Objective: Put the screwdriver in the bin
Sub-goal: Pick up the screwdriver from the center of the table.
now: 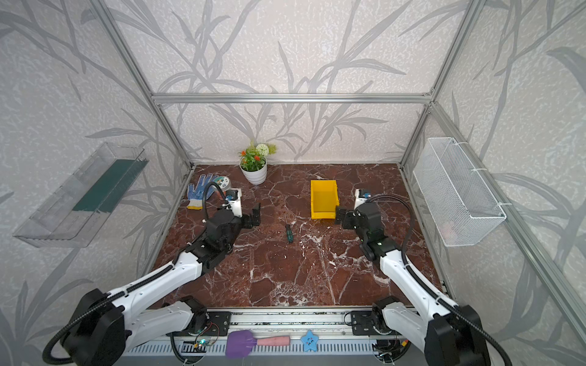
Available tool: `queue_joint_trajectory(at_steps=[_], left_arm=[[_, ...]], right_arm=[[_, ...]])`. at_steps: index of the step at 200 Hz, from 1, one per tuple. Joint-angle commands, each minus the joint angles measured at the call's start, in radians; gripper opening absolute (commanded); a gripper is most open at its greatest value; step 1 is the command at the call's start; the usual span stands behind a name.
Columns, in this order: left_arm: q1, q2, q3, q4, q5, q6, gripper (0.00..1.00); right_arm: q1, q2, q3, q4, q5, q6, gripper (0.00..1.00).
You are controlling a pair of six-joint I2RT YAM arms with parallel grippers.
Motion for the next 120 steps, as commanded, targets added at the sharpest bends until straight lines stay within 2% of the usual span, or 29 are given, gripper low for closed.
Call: queue_joint_trajectory(at_steps=[1, 32, 43, 56, 66, 94, 120], left_arm=[[-0.023, 0.033, 0.067, -0.207, 0.085, -0.098, 0.99], [0.000, 0.007, 0.054, -0.375, 0.015, -0.378, 0.99], [0.031, -0.030, 0.001, -0.353, 0.065, -0.427, 0.99], [0.092, -0.071, -0.075, -0.288, 0.180, -0.503, 0.99], [0.148, -0.098, -0.116, -0.270, 0.255, -0.556, 0.99], [0.203, -0.149, -0.160, -0.285, 0.288, -0.555, 0.99], [0.211, -0.172, -0.188, -0.271, 0.298, -0.551, 0.99]], right_arm=[[0.185, 0.085, 0.073, -0.159, 0.054, -0.087, 0.99], [0.332, 0.307, 0.213, -0.232, 0.018, -0.042, 0.99], [0.371, 0.391, 0.282, -0.289, 0.023, -0.045, 0.99], [0.398, 0.491, 0.349, -0.327, 0.029, -0.039, 1.00], [0.406, 0.558, 0.396, -0.352, 0.028, -0.031, 0.97], [0.416, 0.695, 0.478, -0.370, 0.010, 0.004, 0.92], [0.417, 0.810, 0.584, -0.446, -0.029, 0.013, 0.74]])
